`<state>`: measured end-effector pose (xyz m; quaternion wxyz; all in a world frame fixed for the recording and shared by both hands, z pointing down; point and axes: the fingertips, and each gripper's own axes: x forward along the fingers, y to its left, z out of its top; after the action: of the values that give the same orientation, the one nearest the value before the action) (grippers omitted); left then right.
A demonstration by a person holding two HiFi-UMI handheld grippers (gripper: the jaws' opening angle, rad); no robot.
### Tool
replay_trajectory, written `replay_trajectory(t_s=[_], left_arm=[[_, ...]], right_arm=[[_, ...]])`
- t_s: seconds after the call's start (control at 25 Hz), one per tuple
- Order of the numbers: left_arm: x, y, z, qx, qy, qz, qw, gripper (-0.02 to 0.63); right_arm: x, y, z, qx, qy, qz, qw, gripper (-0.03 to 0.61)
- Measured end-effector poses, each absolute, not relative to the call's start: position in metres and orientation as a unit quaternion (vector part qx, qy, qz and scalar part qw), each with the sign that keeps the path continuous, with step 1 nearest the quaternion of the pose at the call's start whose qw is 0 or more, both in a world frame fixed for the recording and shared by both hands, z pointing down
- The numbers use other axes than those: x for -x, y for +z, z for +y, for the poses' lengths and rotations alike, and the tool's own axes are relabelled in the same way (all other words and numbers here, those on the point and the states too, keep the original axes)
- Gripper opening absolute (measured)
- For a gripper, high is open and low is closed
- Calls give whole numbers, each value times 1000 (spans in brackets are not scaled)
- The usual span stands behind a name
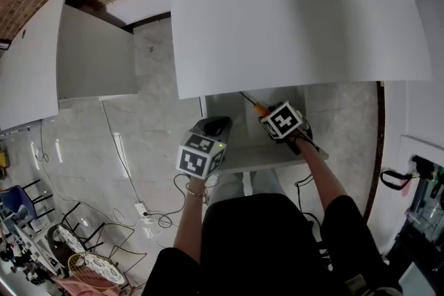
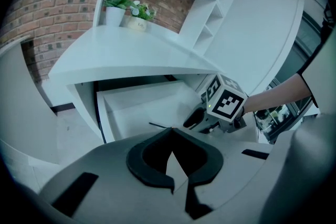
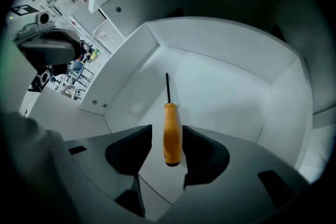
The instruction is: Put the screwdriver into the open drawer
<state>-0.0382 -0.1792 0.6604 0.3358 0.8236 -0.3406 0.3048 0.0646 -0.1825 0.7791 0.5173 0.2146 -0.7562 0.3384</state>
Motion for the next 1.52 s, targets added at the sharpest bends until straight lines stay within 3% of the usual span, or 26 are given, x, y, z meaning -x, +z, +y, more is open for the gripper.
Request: replay_trajectory(t_s=[0.12,0.28,0.44,1.52], left_arm=[[43,648,-179,-825,298,-350,328,9],[46,631,-173,-827,284,-359,326,9],[52,614,-168,-827,270,-376,320,9],[83,452,-165,-850,127,-470,200,9]], right_arm=[[-62,761,-185,-206,345,-765,503,162],[-59,738,-182,-186,344,-773,500,50],[-53,715,-180,-187,336,-786,483,25],[-50,476,-196,-308,271,-898,158,15]])
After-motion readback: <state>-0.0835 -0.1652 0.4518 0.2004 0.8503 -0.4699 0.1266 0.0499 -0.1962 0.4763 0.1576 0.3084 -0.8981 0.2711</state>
